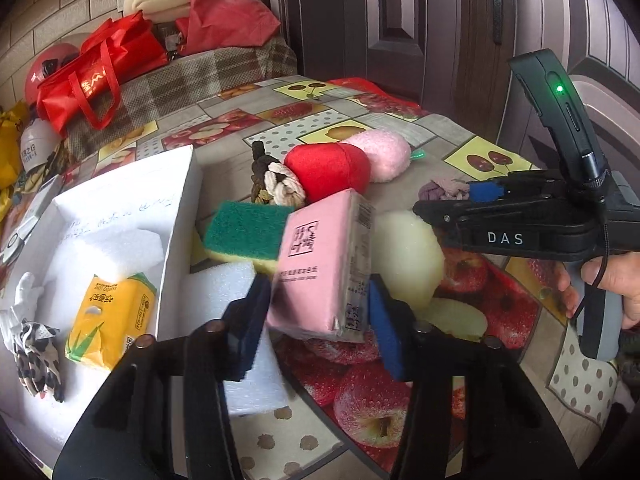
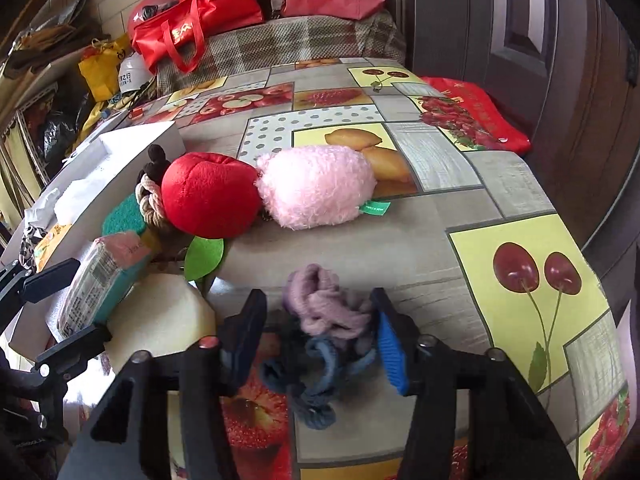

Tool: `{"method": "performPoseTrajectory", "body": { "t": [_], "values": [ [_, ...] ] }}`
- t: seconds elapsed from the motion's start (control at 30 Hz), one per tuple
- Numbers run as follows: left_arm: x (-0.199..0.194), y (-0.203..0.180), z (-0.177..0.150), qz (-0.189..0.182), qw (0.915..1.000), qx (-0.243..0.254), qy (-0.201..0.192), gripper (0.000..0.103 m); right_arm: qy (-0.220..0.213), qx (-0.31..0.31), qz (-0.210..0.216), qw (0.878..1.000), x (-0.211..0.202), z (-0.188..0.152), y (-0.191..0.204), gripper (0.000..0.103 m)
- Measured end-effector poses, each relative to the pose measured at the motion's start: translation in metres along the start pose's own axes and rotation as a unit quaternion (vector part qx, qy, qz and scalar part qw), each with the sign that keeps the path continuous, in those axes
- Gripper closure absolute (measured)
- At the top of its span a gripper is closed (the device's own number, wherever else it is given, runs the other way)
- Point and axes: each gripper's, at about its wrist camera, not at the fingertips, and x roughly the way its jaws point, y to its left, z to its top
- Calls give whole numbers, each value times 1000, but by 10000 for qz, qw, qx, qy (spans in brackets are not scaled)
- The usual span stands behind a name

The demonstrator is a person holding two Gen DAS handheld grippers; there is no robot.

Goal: Organize soft objects
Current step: 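Grasp the knotted rope toy with the right tool while the left tool grasps the pink soap box, then lift the rope toy with the right tool while the left tool lifts the pink soap box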

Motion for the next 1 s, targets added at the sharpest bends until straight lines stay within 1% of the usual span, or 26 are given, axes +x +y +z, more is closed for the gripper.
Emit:
{"method": "performPoseTrajectory", "body": {
  "t": [0.03,0.07,0.13,0.27,0.37,0.5,0.57,0.67,0.8,0.93,1.0],
  "values": [
    [-2,1,0,-14,10000,-25,-33,62,-54,-37,101,9999,-3,-1,1,70],
    [-3,1,0,-32,10000,-37,-86,66,-56,-59,151,9999,-4,-3,2,70],
    [-12,2,-1,-49,9995,-78,-287,70,-140,-6,112,9998,-8,-4,1,70],
    [-33,6,-3,-155,9964,-155,-817,70,-453,220,168,9986,-20,-5,-7,70],
    [-45,8,-4,-158,9934,-175,-1125,70,-904,259,182,9954,-38,-8,-7,71],
    [-58,7,-7,-80,9890,-157,-1470,70,-1649,37,16,9863,-64,-15,3,72],
    [-63,8,-8,-41,9874,-172,-1576,70,-1878,-32,5,9822,-72,-16,6,72],
    [-65,10,-10,-9,9860,-227,-1650,70,-1829,101,205,9829,-71,-14,6,72],
    [-68,13,-11,3,9849,-266,-1712,70,-1925,43,146,9812,-74,-14,9,72],
    [-71,12,-14,32,9839,-273,-1768,70,-1977,91,233,9799,-78,-18,14,72],
    [-73,11,-15,89,9830,-261,-1815,70,-2070,60,209,9781,-81,-19,18,71]
  ]
}}
